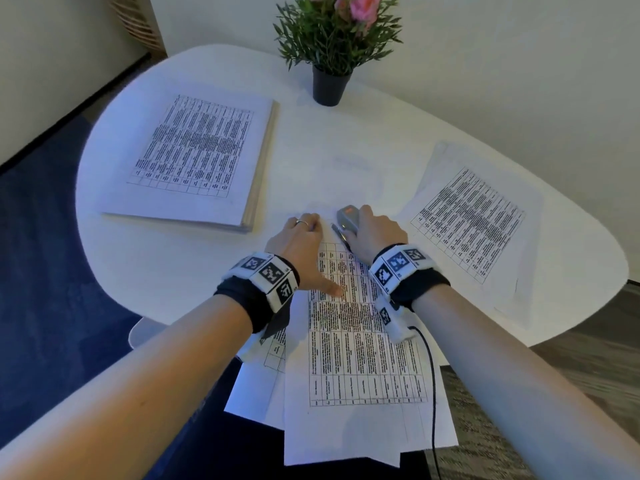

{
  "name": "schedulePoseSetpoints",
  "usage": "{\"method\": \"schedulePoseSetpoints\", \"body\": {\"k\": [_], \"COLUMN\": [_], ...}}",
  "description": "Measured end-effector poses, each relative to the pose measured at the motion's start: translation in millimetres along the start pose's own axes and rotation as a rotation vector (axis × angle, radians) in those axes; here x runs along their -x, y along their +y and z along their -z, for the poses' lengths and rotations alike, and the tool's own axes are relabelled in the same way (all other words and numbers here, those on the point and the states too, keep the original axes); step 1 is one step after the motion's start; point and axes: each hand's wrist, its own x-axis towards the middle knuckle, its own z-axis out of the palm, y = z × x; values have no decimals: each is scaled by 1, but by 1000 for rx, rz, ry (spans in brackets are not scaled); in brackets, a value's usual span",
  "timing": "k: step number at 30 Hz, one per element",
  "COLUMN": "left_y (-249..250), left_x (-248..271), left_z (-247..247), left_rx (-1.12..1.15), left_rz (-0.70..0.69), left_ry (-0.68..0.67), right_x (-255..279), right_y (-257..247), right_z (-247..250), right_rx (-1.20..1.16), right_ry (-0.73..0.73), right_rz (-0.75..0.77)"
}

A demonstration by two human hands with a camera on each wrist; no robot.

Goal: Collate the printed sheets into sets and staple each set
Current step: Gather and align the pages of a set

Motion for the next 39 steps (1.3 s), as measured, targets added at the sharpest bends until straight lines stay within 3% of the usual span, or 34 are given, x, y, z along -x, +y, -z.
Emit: {"method": "schedulePoseSetpoints", "body": {"k": [13, 19, 25, 28, 31, 39], "left_y": [-4, -3, -3, -2, -3, -5], "left_x": [-3, -1, -1, -1, -2, -1], "left_z": [-5, -4, -3, -3, -4, -8], "left_rx": [-75, -97, -94, -98, -87, -20], "left_rz": [-62, -46, -44, -38, -23, -48], "left_ry": [57, 40, 57, 51, 42, 82], "right_x": [-8, -22, -34, -34, -26, -49], "right_y": [-29, -15, -30, -33, -29, -43], "right_z": [-15, 1, -9, -9, -4, 20], "right_rx": [-86, 81, -87, -158, -67, -110], "right_ry": [55, 61, -34, 10, 86, -25], "right_rz": [-222, 12, -160, -194, -85, 1]}}
